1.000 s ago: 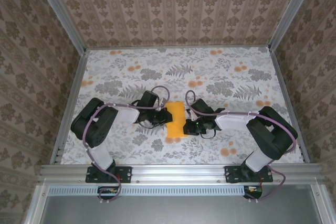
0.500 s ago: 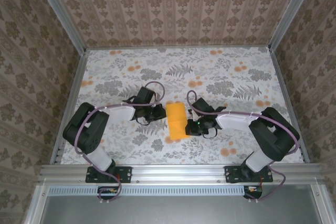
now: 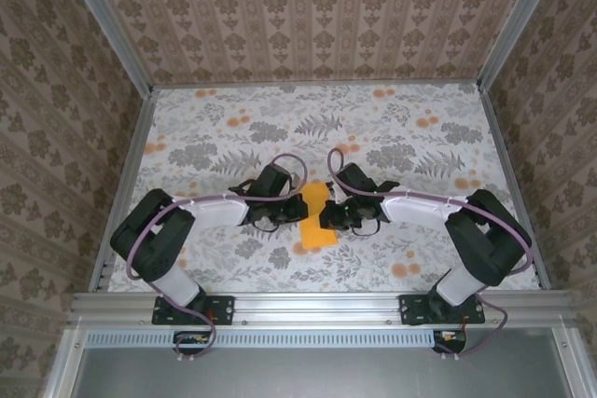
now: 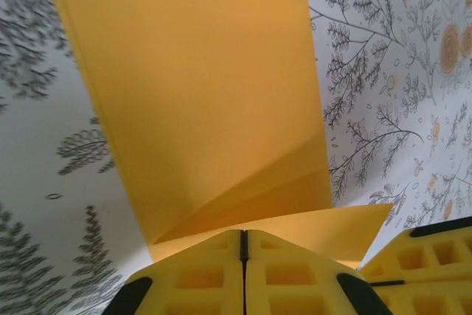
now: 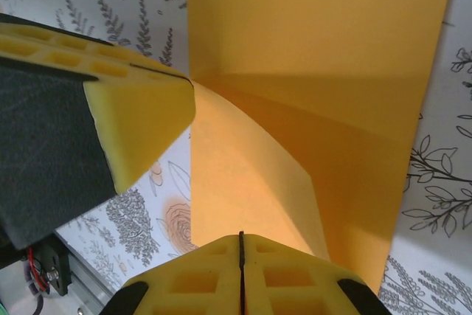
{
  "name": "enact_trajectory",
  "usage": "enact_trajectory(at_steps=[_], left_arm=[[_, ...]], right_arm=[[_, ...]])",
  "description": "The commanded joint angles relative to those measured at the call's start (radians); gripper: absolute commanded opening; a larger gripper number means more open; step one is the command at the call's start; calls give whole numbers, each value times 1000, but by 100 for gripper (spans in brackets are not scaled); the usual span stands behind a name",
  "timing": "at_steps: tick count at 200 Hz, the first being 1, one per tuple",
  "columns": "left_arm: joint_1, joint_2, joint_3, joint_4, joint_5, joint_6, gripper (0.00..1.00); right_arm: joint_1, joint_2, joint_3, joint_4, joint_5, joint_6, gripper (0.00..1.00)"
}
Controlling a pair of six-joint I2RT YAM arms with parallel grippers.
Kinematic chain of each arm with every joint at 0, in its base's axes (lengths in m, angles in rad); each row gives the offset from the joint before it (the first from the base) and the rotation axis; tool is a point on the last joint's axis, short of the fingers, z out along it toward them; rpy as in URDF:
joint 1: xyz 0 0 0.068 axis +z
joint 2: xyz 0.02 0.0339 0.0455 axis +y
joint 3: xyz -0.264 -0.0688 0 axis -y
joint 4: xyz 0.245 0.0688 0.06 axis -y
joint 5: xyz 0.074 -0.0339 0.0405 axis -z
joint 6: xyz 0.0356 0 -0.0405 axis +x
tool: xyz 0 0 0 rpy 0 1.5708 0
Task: Fold a paper plane with a square sheet of paper (pick it up from the middle)
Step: Fold the triangle a second time at the center of the table.
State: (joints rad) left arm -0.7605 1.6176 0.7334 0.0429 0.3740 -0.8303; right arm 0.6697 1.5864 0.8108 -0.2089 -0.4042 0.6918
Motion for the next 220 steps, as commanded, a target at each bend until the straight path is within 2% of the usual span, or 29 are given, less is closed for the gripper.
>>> enact_trajectory(at_steps=[1,88,124,220], left_arm=[[-14,35,-6,43,24,-33,8],[-18,107,17,24,6,-50,8],[-18,114,13,-41,-31,-53,7],[9,120,-28,-183,-107,-41,4]], right_arm=[[11,36,32,11,-21,21,8],[11,134,72,12,-13,-8,7],[7,155,64,-18,-14,-38,7],[-61,59,-160,2,-38,-62,7]])
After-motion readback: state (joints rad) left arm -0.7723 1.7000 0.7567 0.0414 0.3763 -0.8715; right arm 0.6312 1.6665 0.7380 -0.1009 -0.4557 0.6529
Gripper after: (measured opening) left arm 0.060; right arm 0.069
